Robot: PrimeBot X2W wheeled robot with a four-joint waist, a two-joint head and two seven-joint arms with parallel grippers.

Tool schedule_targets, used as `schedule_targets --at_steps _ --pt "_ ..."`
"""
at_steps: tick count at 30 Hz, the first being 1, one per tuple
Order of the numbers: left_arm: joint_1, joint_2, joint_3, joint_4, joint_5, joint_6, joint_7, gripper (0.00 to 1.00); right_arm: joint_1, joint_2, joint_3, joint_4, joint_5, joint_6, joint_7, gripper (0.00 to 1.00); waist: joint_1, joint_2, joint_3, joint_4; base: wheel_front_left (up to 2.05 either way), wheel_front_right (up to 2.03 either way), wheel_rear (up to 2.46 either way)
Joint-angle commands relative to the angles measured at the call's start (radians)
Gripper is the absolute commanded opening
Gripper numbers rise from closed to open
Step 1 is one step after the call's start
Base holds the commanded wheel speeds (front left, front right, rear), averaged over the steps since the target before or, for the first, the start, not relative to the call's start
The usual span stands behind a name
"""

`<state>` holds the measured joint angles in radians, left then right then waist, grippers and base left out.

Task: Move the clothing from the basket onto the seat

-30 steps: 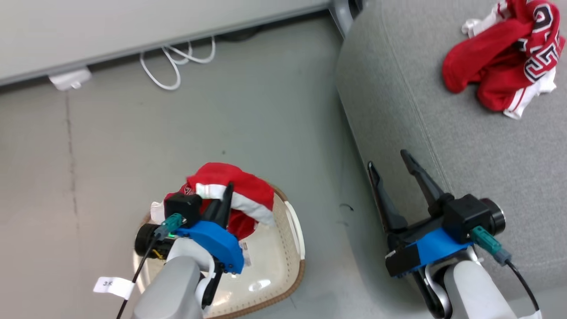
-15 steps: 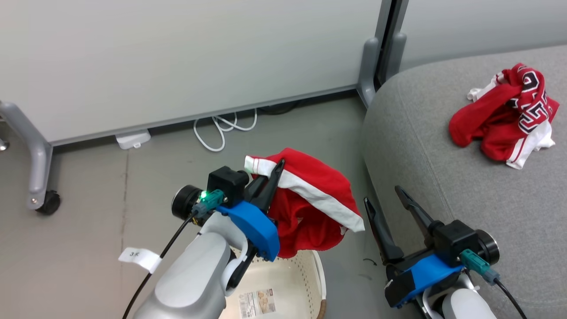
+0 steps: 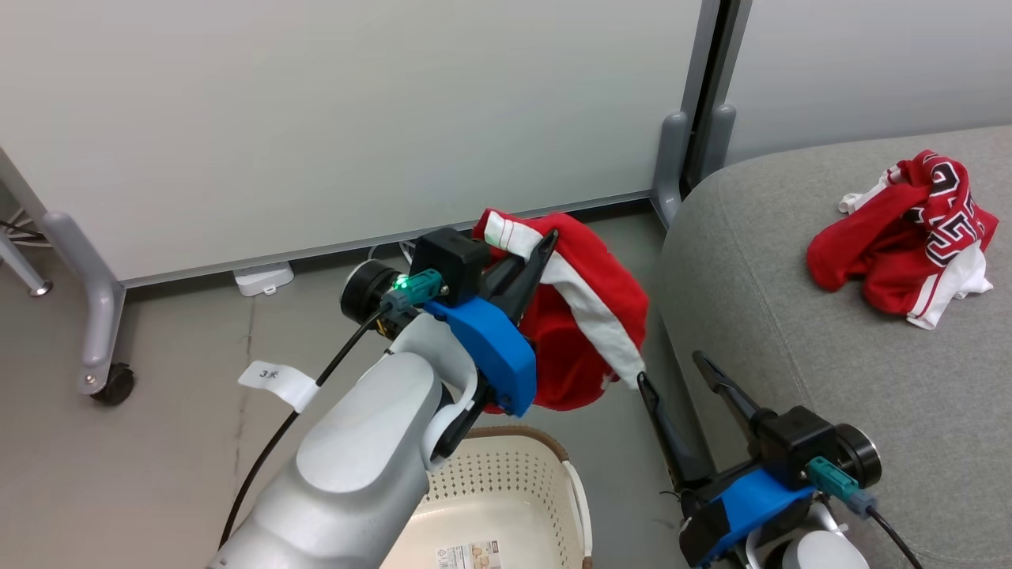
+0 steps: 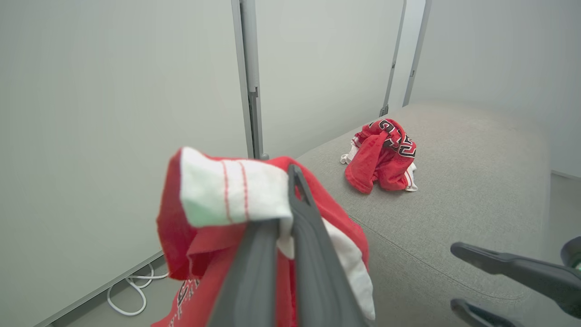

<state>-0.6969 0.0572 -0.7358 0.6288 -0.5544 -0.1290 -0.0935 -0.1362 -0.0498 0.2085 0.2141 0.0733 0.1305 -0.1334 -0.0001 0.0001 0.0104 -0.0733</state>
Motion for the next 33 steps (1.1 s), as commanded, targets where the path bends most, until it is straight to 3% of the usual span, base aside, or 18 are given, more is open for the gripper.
schedule_targets --at_steps 1,17,33 --pt "-0.017 -0.001 -0.004 0.001 -0.007 -0.002 0.002 0.0 0.004 -0.001 0.003 -0.004 -0.007 0.0 0.001 1.0 0.0001 -0.0001 0.0 0.0 0.0 0.0 0.0" --pt "-0.045 -0.006 -0.06 0.022 -0.059 0.004 -0.011 0.0 -0.075 -0.001 0.02 0.047 -0.024 0.0 0.056 1.0 0.0001 -0.0001 0.02 0.008 0.0 0.0 0.0" --pt "-0.067 -0.007 -0.128 0.007 -0.116 0.017 -0.014 0.0 -0.268 -0.002 0.058 0.315 -0.078 0.0 0.01 1.0 0.0001 -0.0001 0.032 0.019 0.0 0.0 0.0"
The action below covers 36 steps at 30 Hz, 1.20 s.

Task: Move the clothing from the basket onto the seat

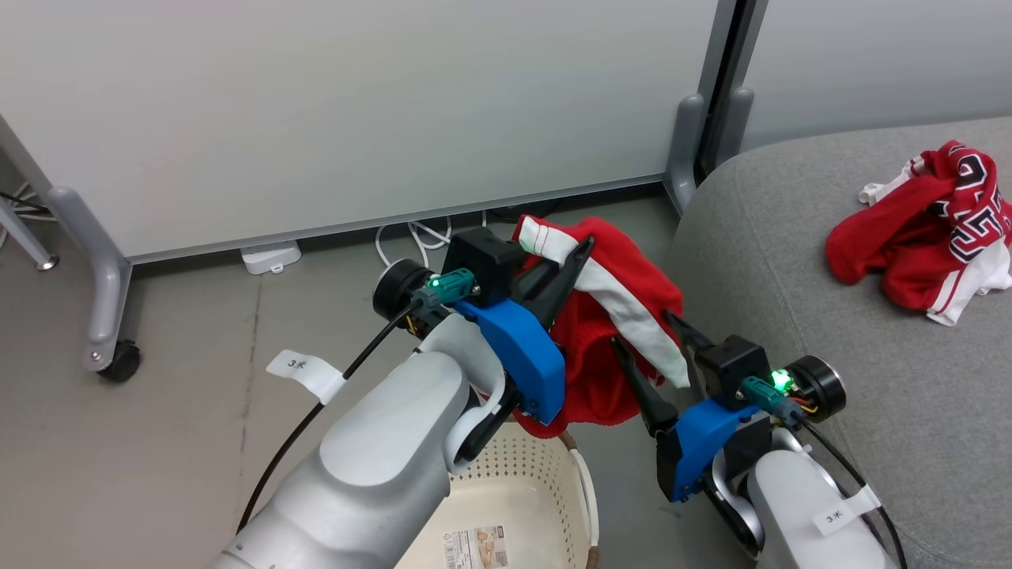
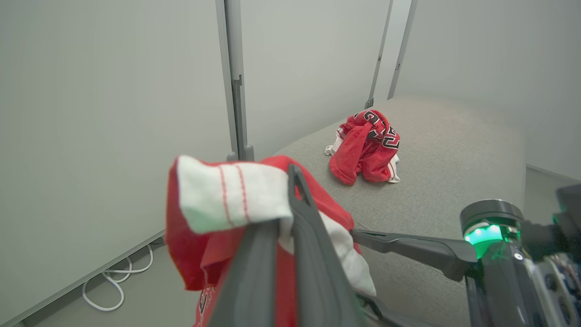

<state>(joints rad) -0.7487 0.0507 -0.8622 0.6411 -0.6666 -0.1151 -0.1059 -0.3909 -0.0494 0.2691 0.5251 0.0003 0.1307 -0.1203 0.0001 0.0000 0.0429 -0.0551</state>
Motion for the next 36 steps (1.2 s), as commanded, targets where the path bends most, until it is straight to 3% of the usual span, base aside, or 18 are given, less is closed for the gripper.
schedule_targets --at_steps 1,15,25,26,28,29,30,36 --pt "-0.016 0.0 -0.008 -0.008 -0.009 0.005 -0.001 0.0 -0.023 -0.002 -0.01 0.023 -0.012 0.0 -0.011 1.0 -0.0001 0.0 0.0 0.002 0.0 0.0 0.0" --pt "-0.022 0.0 -0.087 -0.046 -0.066 0.004 0.019 0.0 -0.174 -0.002 -0.023 0.238 -0.059 0.0 -0.074 1.0 -0.0001 0.0 -0.008 0.026 0.0 0.0 0.0" --pt "-0.021 0.0 -0.129 -0.07 -0.098 0.01 0.023 0.0 -0.235 -0.002 -0.002 0.345 -0.015 0.0 -0.12 1.0 -0.0001 0.0 -0.022 0.036 0.0 0.0 0.0" --pt "-0.021 0.0 -0.131 -0.069 -0.099 0.012 0.023 0.0 -0.238 -0.002 0.003 0.354 -0.005 0.0 -0.122 0.91 -0.0001 0.0 -0.023 0.036 0.0 0.0 0.0" --pt "-0.022 0.0 -0.135 -0.064 -0.103 0.014 0.021 0.0 -0.247 -0.002 0.013 0.369 0.011 0.0 -0.125 0.33 -0.0001 0.0 -0.024 0.035 0.0 0.0 0.0" --pt "-0.022 0.0 -0.135 -0.064 -0.103 0.014 0.021 0.0 -0.247 -0.002 0.013 0.369 0.011 0.0 -0.125 0.33 -0.0001 0.0 -0.024 0.035 0.0 0.0 0.0" --pt "-0.023 0.0 -0.136 -0.059 -0.105 0.015 0.019 0.0 -0.253 -0.002 0.027 0.38 0.025 0.0 -0.128 0.0 -0.0001 0.0 -0.024 0.033 0.0 0.0 0.0" --pt "-0.026 0.001 -0.134 -0.04 -0.107 0.019 0.013 0.0 -0.266 -0.002 0.045 0.409 0.063 0.0 -0.136 0.0 -0.0001 0.0 -0.02 0.026 0.0 0.0 0.0"
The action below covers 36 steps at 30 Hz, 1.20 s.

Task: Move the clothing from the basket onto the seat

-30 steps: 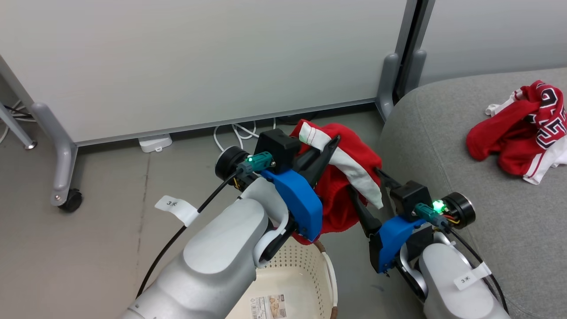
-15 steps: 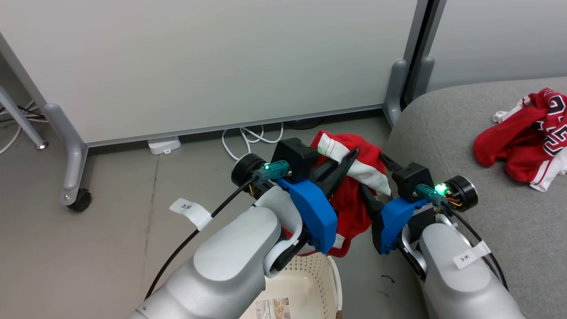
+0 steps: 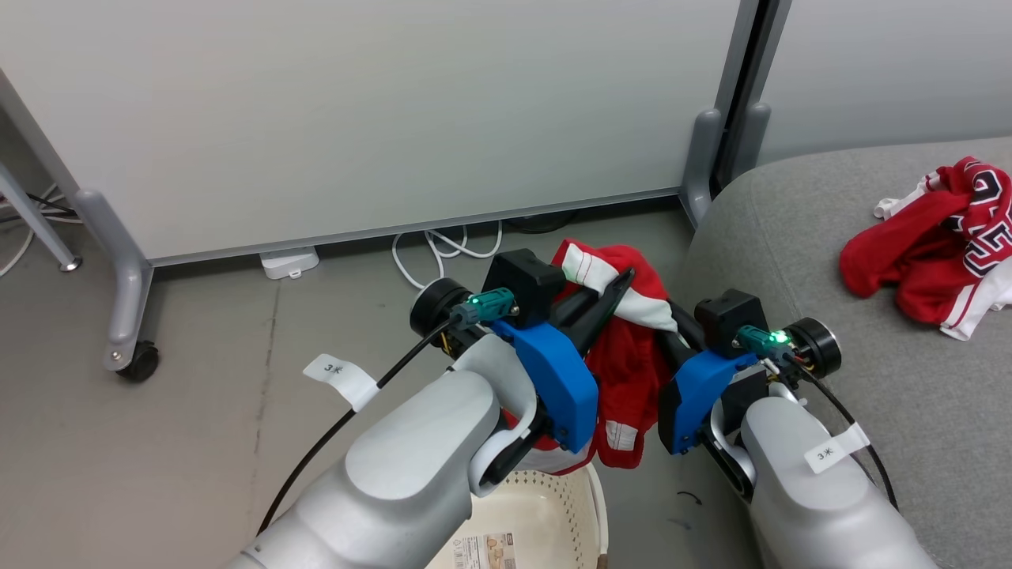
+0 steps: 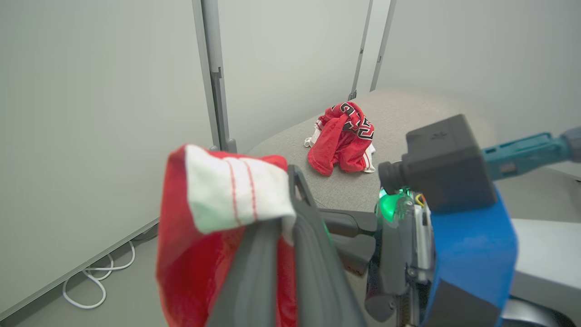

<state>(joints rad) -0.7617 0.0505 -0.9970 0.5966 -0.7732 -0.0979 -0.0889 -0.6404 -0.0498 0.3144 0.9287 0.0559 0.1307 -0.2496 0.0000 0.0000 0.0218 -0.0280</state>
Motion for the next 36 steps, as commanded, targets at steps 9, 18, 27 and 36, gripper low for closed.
schedule_targets --at_steps 9,18,27,36 --pt "-0.017 0.006 0.003 0.029 0.001 0.013 -0.02 0.85 -0.03 -0.001 0.01 0.027 0.044 0.0 -0.013 0.0 0.0 0.0 0.002 -0.004 0.0 0.0 0.0" --pt "0.032 0.032 0.011 0.048 -0.007 0.027 -0.066 1.0 -0.032 -0.001 0.001 0.027 0.073 0.0 -0.016 0.0 0.0 0.0 0.003 -0.005 0.0 0.0 0.0" --pt "0.161 0.111 0.076 0.015 -0.003 0.056 -0.169 1.0 -0.008 -0.001 -0.041 -0.024 0.06 0.0 -0.017 0.0 0.0 0.0 0.009 -0.012 0.0 0.0 0.0" --pt "0.391 0.182 0.316 -0.193 0.155 0.079 -0.177 1.0 0.03 -0.001 -0.066 -0.103 0.048 0.0 -0.017 0.0 0.0 0.0 0.025 -0.029 0.0 0.0 0.0"
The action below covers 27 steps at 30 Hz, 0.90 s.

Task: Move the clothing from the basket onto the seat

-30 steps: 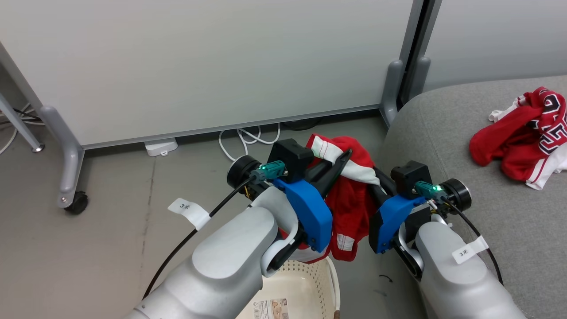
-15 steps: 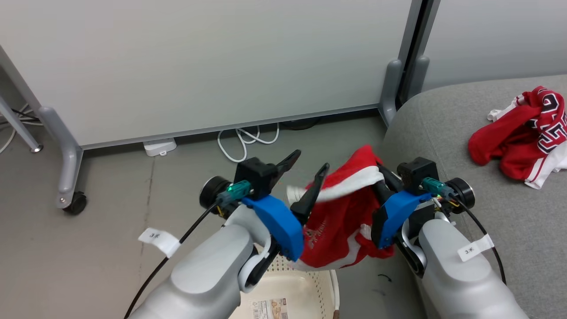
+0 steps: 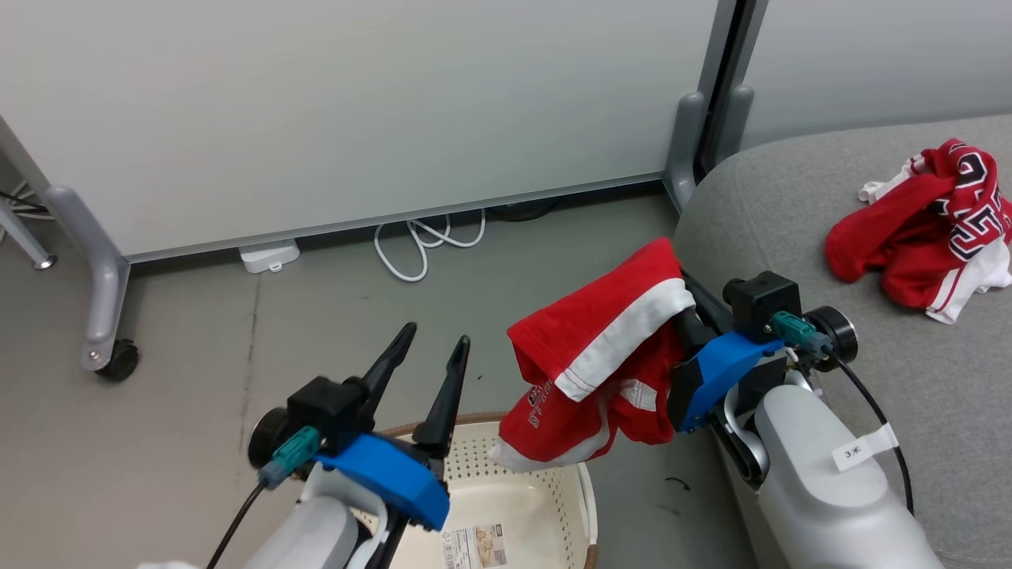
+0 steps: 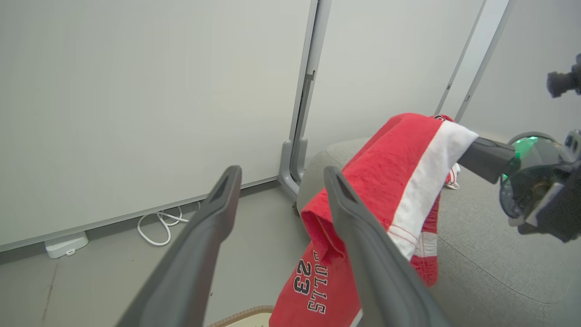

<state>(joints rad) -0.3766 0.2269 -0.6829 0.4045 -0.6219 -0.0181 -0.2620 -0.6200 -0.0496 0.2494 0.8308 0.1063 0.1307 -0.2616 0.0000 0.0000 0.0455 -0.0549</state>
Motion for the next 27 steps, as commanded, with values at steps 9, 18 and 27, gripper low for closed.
schedule_targets --at_steps 9,18,27 --pt "0.235 -0.022 0.272 -0.124 0.16 -0.005 -0.004 1.0 0.041 -0.001 -0.015 -0.061 -0.005 0.0 -0.004 0.0 0.0 0.0 0.005 -0.033 0.0 0.0 0.0" --pt "0.335 -0.087 0.437 -0.159 0.264 -0.052 -0.004 1.0 0.068 -0.001 -0.024 -0.087 -0.005 0.0 -0.002 0.0 0.0 0.0 0.001 -0.059 0.0 0.0 0.0" --pt "0.34 -0.122 0.487 -0.16 0.328 -0.091 -0.004 1.0 0.072 -0.002 -0.008 -0.103 0.012 0.0 0.004 0.0 0.0 0.0 0.009 -0.157 0.0 0.0 0.0"
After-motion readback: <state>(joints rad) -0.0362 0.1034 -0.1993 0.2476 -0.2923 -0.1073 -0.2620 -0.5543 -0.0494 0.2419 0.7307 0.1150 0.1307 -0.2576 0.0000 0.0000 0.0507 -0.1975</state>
